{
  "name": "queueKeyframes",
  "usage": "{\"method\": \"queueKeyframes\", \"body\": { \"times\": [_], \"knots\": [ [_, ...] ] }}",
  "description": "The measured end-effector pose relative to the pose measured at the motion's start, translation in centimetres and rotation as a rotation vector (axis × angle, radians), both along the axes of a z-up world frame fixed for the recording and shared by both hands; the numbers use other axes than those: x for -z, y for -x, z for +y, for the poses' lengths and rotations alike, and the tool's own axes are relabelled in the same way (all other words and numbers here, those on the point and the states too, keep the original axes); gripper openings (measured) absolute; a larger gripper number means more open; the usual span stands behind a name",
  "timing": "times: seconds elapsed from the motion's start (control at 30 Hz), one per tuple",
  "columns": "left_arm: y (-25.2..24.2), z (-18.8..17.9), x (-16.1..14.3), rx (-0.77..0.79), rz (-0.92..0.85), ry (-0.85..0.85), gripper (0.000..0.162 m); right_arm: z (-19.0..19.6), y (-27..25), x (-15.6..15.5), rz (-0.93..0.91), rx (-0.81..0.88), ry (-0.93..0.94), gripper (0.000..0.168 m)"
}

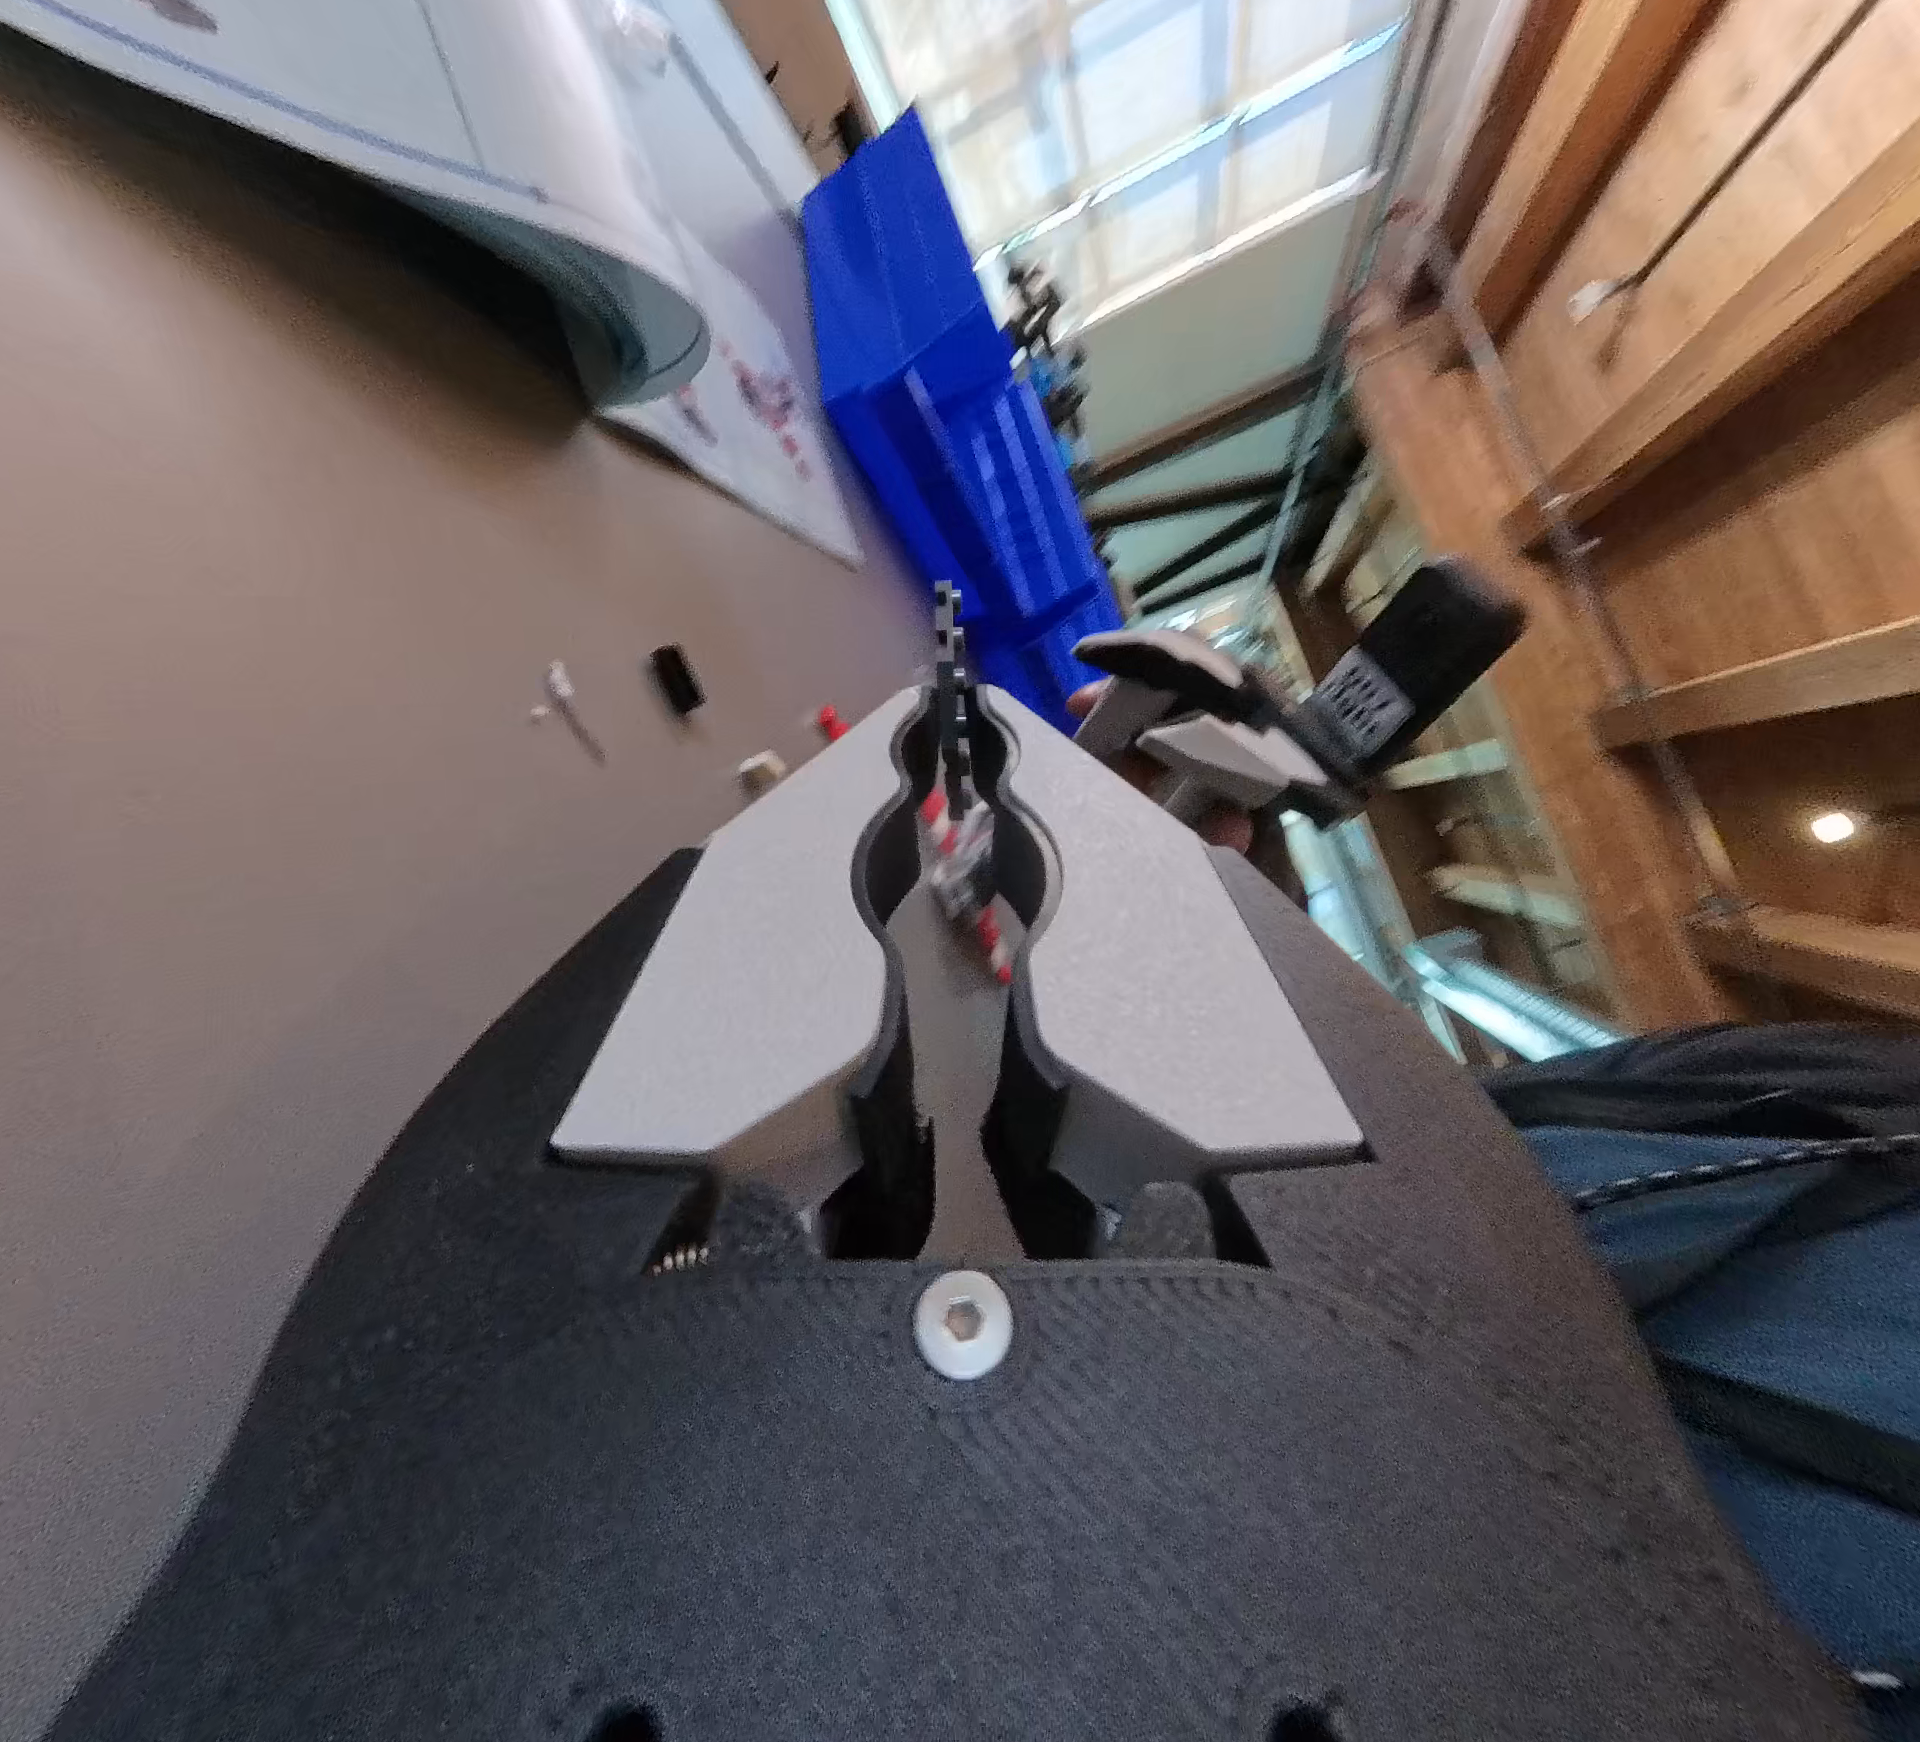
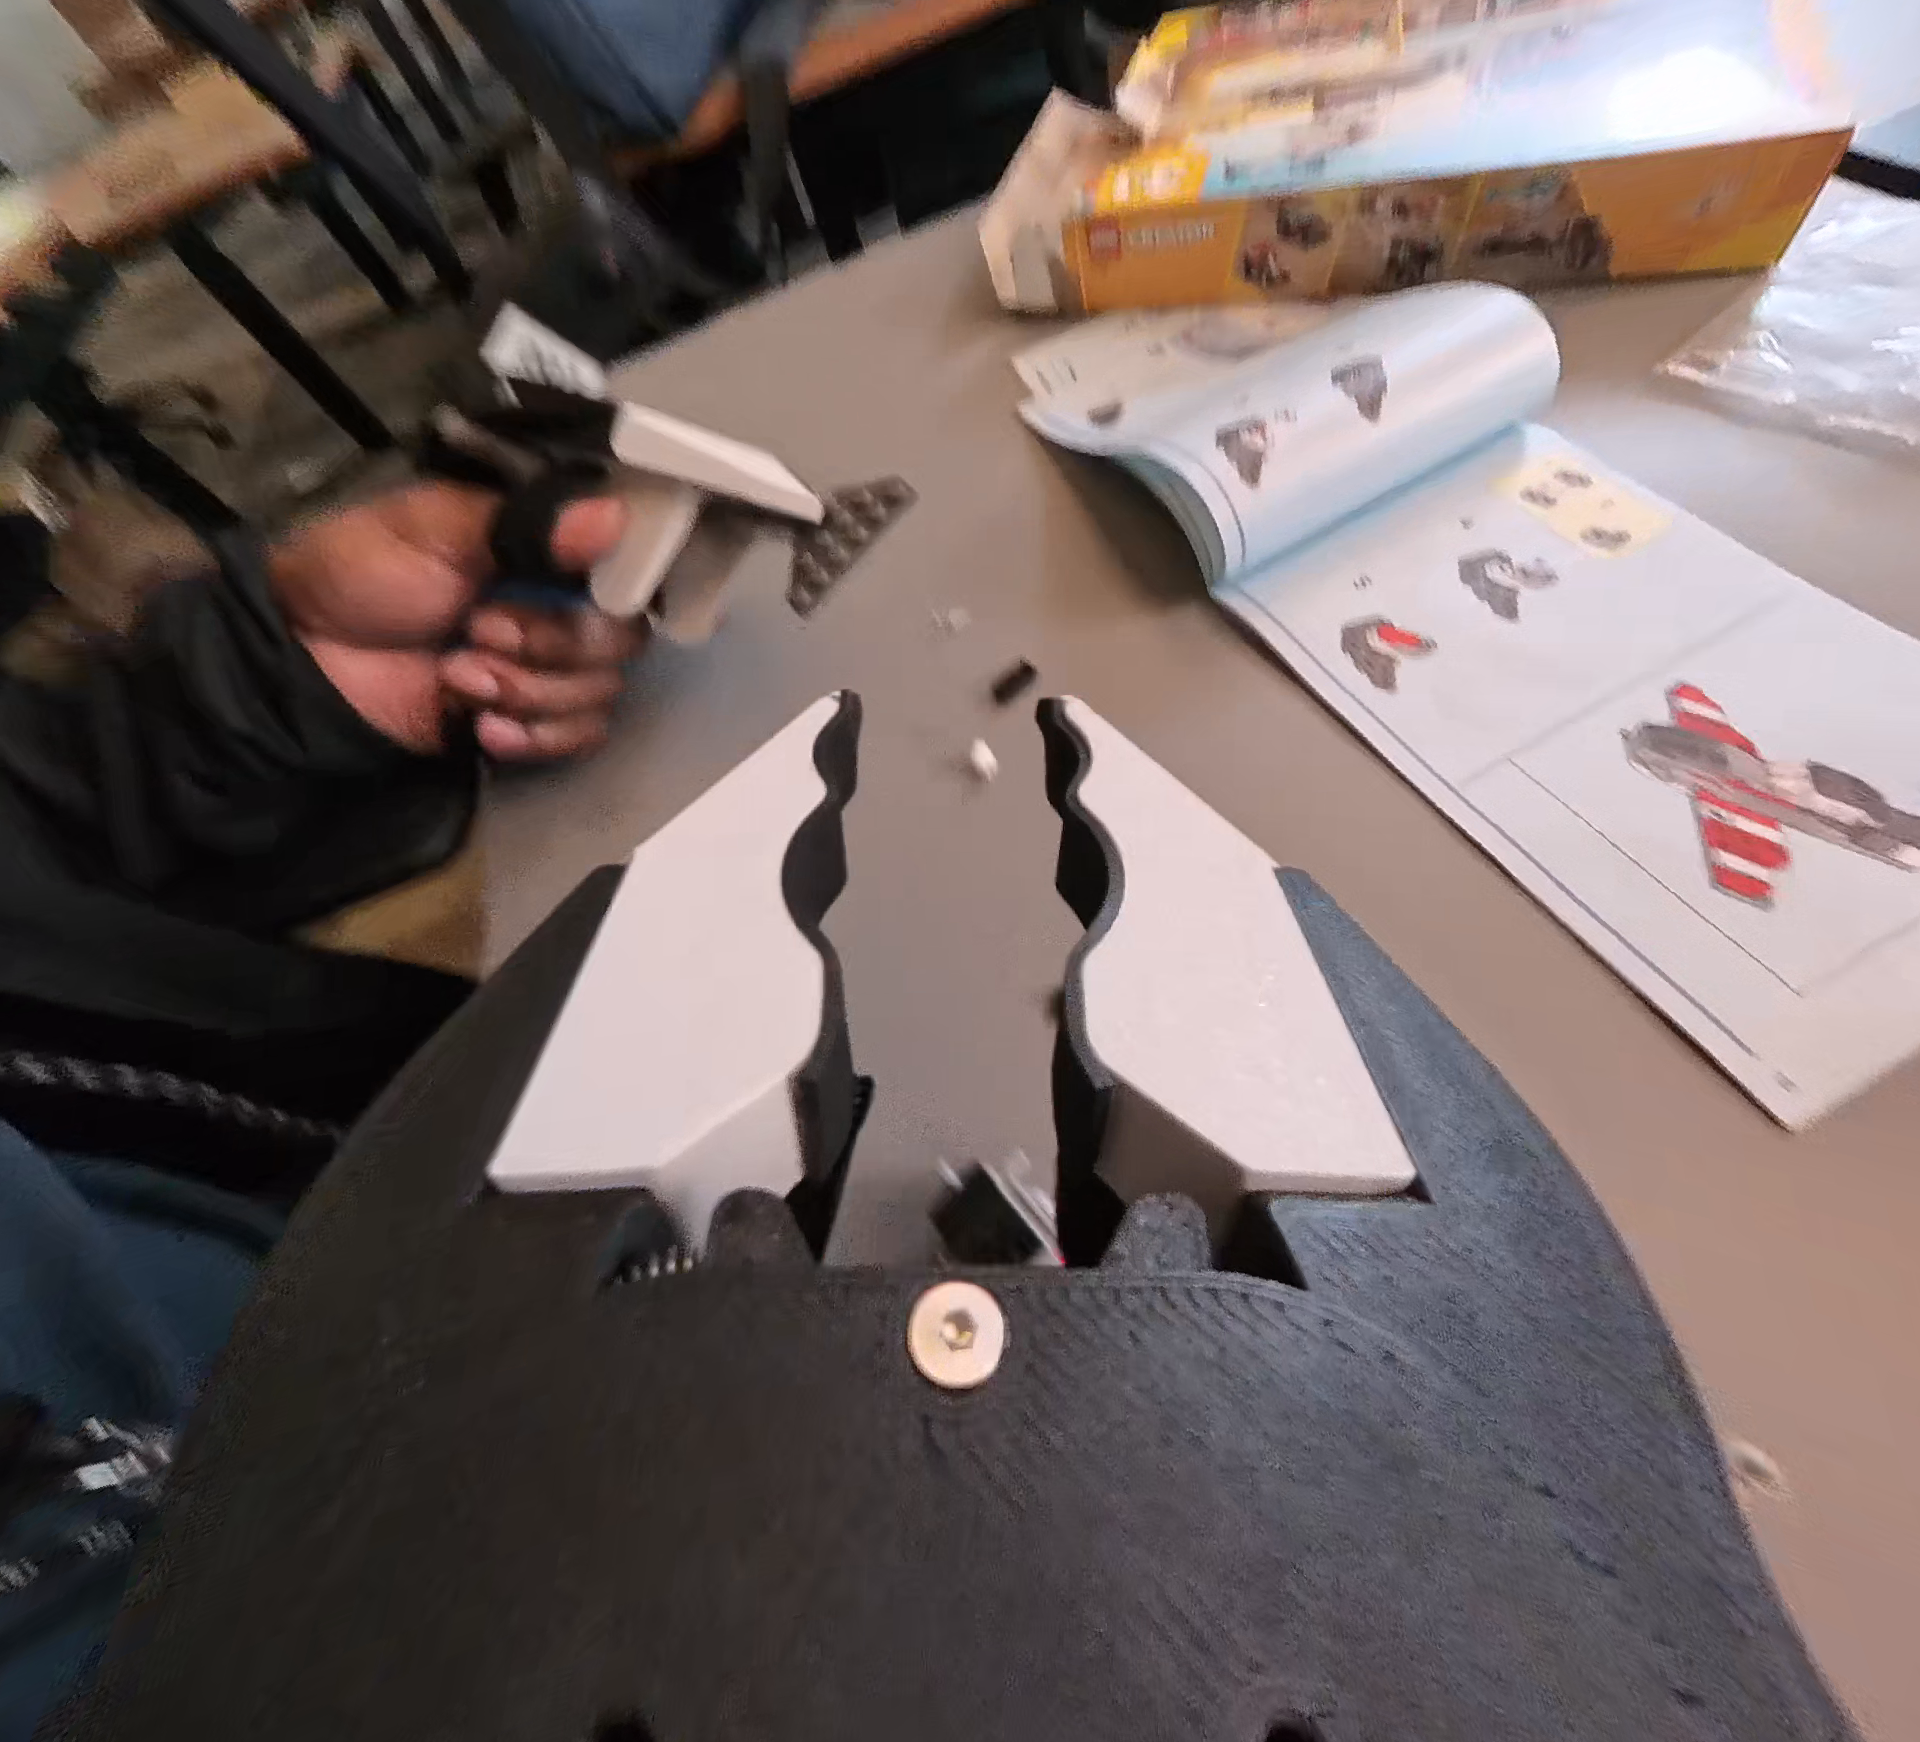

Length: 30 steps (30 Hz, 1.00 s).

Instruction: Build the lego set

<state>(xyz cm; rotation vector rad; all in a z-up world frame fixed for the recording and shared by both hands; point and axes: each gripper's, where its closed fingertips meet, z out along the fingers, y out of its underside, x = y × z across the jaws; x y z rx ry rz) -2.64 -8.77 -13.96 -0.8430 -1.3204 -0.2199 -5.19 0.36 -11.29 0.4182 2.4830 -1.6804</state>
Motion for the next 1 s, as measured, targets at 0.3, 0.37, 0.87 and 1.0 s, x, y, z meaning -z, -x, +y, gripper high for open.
{"method": "queueKeyframes", "body": {
  "times": [0.3, 0.37, 0.87, 1.0],
  "knots": [
    [1.3, -0.2, -4.1, -0.264, 0.196, -0.663, 0.005, -2.0, 0.8, -9.0, -0.569, 0.219, 0.905, 0.048],
    [1.2, 1.1, -4.8, -0.257, 0.231, -0.676, 0.005, -2.4, 0.9, -9.2, -0.669, 0.229, 0.994, 0.051],
    [0.1, 7.9, -7.6, -0.112, 0.323, -0.501, 0.006, -0.8, 0.6, -13.2, -0.533, 0.216, 1.127, 0.053],
    [-0.2, 8.6, -9.1, -0.081, 0.371, -0.461, 0.006, -1.3, -0.6, -14.3, -0.485, 0.181, 1.112, 0.054]
  ]
}}
